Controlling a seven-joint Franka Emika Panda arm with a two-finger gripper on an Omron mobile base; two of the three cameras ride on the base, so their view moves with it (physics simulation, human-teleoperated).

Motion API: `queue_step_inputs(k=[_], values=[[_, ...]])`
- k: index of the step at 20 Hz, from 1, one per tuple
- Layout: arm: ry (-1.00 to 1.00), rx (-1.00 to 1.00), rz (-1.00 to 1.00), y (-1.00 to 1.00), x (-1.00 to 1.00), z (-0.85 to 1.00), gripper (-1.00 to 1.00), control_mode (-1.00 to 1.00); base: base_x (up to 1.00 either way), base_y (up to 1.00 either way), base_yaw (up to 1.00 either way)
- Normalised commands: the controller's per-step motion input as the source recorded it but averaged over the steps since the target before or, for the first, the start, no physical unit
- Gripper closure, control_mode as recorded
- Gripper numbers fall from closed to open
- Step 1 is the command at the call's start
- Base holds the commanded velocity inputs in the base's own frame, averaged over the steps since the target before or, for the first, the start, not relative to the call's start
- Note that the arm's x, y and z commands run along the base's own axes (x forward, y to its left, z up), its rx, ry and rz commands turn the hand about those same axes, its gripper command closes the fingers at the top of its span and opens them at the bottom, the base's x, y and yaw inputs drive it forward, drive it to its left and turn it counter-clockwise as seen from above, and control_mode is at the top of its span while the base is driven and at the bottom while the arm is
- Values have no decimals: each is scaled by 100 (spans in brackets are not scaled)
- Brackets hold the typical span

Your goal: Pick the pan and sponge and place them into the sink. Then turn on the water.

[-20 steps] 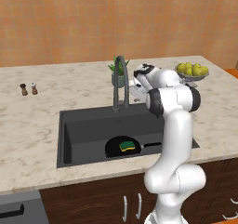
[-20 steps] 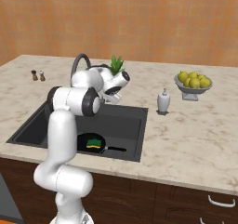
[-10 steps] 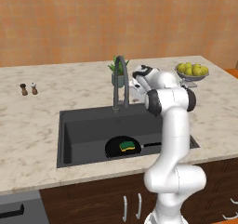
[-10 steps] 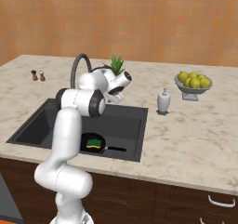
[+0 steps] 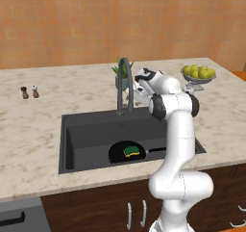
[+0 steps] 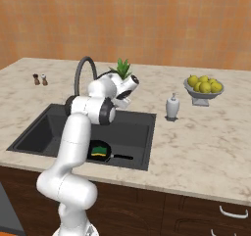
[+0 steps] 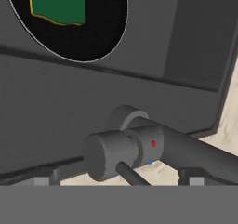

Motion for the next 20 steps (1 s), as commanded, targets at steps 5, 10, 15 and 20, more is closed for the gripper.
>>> queue_step_inputs(k=[5, 10, 15, 20], values=[[-37, 0, 27, -31, 0, -68, -100, -100, 0, 0, 0], [-39, -1, 25, -21, 0, -70, 100, -100, 0, 0, 0], [-38, 0, 25, -36, 0, -73, 100, -100, 0, 0, 0], [-41, 0, 25, -49, 0, -70, 100, -100, 0, 0, 0]])
